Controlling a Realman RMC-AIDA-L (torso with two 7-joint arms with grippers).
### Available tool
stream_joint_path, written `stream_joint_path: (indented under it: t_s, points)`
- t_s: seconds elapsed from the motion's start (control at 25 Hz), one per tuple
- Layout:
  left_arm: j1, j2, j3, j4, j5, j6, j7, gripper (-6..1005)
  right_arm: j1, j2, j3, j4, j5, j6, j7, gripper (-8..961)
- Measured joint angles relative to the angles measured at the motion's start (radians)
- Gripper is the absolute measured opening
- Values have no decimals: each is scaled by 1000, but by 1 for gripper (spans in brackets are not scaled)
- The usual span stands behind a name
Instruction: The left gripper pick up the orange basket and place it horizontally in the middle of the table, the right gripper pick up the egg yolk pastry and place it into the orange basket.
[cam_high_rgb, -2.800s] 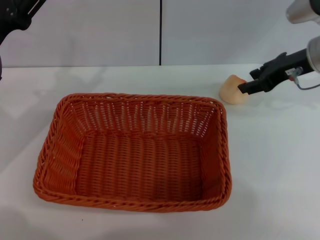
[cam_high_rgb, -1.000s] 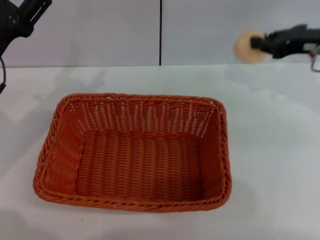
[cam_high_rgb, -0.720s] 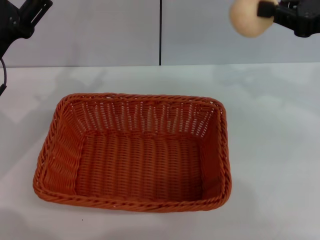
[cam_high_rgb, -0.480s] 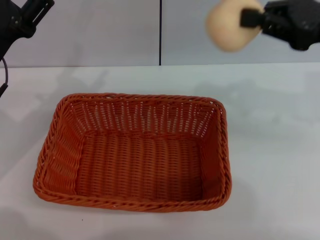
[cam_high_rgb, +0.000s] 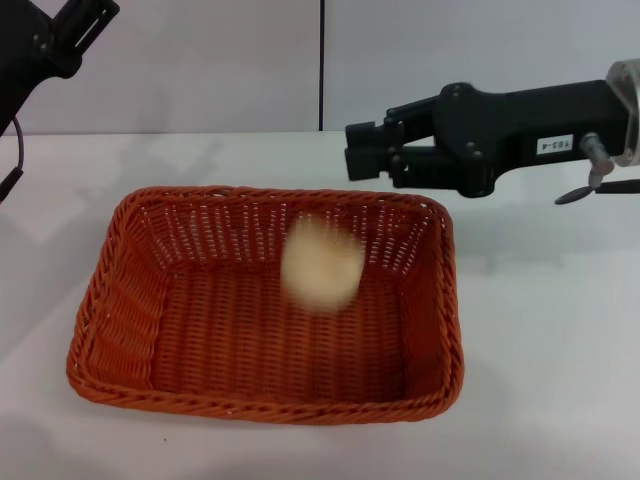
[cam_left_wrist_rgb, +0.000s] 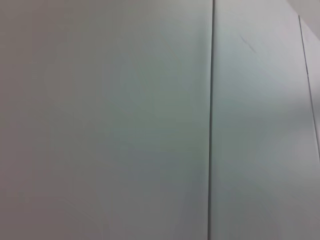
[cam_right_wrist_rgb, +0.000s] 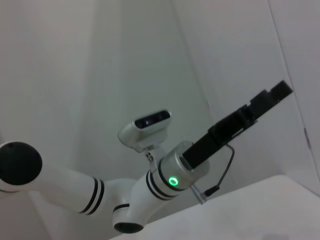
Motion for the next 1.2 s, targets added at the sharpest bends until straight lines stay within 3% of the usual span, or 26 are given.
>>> stream_joint_path:
  t_s: [0.24, 0.44, 0.56, 0.72, 0.96, 1.2]
  points:
    - [2, 1, 10, -17, -2, 2, 21, 783, -21, 2, 21, -7, 8, 4, -9, 324]
    - [1, 1, 10, -20, -2, 3, 25, 783, -67, 7, 124, -9, 31, -3, -87, 430]
    - [1, 2, 11, -20, -4, 3, 26, 783, -148, 9, 198, 25, 170, -4, -270, 501]
    - [3, 1, 10, -23, -5, 4, 26, 783, -218, 11, 220, 89, 333, 6, -471, 617]
    - [8, 0, 0, -25, -9, 8, 26, 783, -268, 14, 334, 364, 644, 33, -839, 617]
    - [16, 4, -16, -24, -48, 10, 34, 783, -276, 14, 390, 489, 820, 35, -1030, 617]
